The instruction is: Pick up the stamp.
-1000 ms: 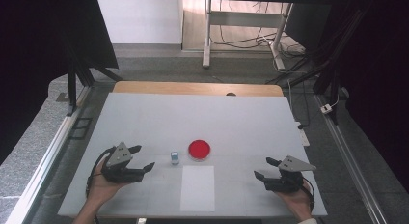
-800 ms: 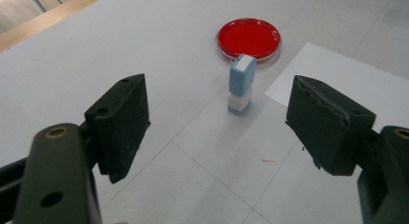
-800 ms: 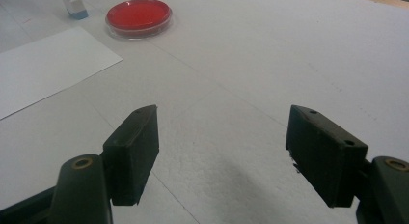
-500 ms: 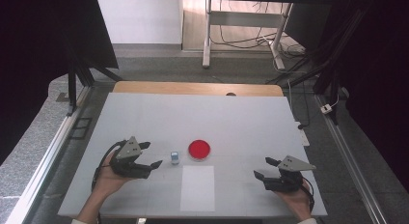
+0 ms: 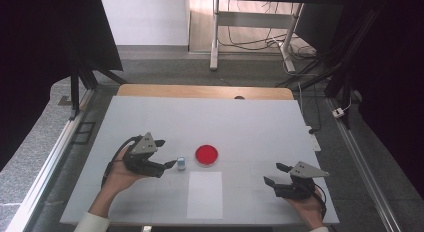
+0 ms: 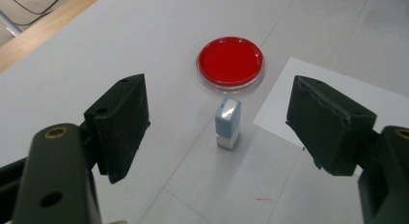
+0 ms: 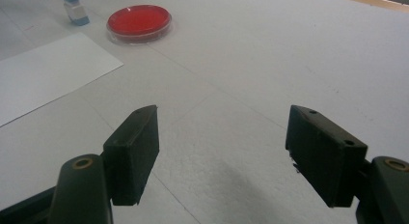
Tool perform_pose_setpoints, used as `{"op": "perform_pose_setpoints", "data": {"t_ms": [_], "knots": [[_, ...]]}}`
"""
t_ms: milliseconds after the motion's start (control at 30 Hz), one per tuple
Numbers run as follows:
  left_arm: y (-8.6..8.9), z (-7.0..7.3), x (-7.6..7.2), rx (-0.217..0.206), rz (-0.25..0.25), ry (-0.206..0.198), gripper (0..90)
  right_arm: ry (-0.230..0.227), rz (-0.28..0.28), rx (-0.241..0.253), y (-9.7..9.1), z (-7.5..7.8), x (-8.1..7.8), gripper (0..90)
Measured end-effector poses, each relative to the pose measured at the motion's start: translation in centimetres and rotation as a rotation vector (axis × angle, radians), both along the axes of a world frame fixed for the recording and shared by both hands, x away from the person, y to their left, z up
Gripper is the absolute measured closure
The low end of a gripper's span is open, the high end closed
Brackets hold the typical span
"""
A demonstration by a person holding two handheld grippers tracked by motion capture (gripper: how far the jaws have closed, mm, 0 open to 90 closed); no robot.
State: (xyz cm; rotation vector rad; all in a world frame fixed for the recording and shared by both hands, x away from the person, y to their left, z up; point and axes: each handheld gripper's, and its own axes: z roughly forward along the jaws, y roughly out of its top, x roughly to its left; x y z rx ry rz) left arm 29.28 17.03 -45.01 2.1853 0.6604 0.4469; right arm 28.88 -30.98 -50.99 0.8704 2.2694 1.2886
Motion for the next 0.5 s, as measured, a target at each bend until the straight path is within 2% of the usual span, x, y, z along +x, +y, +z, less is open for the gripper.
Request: {"op": "perform_pose_setpoints", "data": {"t_ms": [33, 133, 300, 400, 500], "knots": [[-0.1, 0.2, 0.1, 0.007, -0.001, -0.005, 22.7, 0.001, 0.000, 0.002, 0.0, 0.0, 0.0, 27.2], [-0.3, 0.2, 0.8, -0.024, -0.008, 0.014, 22.8, 0.004, -0.001, 0.004, -0.2, 0.0, -0.1, 27.2], [-1.0, -1.0, 1.8, 0.003, -0.032, 0.043, 22.7, 0.002, -0.006, 0.013, -0.3, 0.0, -0.1, 27.3], [-1.4, -1.5, 2.1, 0.027, -0.047, 0.047, 23.5, 0.006, -0.004, 0.007, -0.3, -0.1, -0.1, 27.3], [-2.1, -2.5, 2.7, 0.054, -0.066, 0.072, 24.1, 0.009, -0.005, -0.001, -0.2, -0.1, 0.0, 27.4]]}}
